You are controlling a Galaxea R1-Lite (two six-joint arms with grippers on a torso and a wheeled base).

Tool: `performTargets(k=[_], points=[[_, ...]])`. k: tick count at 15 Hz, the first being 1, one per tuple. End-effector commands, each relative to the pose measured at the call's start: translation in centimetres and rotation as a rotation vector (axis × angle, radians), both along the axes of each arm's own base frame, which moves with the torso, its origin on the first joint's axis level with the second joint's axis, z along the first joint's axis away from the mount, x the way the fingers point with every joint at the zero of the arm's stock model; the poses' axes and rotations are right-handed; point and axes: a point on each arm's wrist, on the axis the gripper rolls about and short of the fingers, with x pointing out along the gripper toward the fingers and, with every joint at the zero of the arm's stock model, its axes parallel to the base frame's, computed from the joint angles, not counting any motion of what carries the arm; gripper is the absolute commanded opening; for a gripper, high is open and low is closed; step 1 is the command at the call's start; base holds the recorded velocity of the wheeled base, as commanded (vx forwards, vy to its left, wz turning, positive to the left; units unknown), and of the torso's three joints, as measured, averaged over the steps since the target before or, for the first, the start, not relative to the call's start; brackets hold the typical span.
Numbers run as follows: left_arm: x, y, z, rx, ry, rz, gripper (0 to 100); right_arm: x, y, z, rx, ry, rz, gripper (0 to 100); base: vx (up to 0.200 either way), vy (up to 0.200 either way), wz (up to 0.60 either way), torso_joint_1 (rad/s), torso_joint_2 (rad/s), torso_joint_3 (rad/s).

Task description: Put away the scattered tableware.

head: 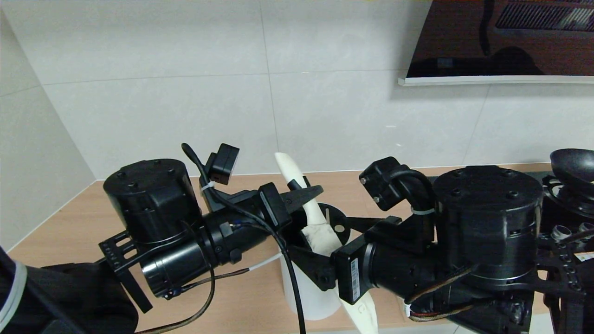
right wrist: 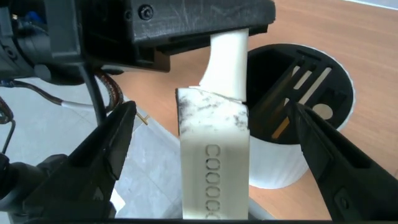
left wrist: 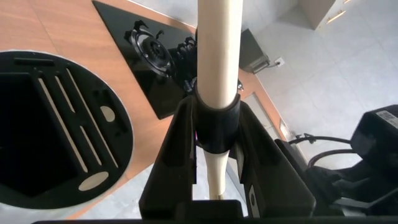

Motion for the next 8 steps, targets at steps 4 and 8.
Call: performTargets(k=[4,8], points=[[0.5,1.7,5.5,0.012,-0.008,0.181,0,1.9,-4.1,2.9,0.074,-0.054,-0.118,100,0.0,0.0,0.0,0.0,0.0,0.0],[1.2,2.0,7.2,0.079,-0.069,0.347,0,3.0,-5.4,3.2,0.082,-0.063,-0.174,100,0.0,0.0,0.0,0.0,0.0,0.0]])
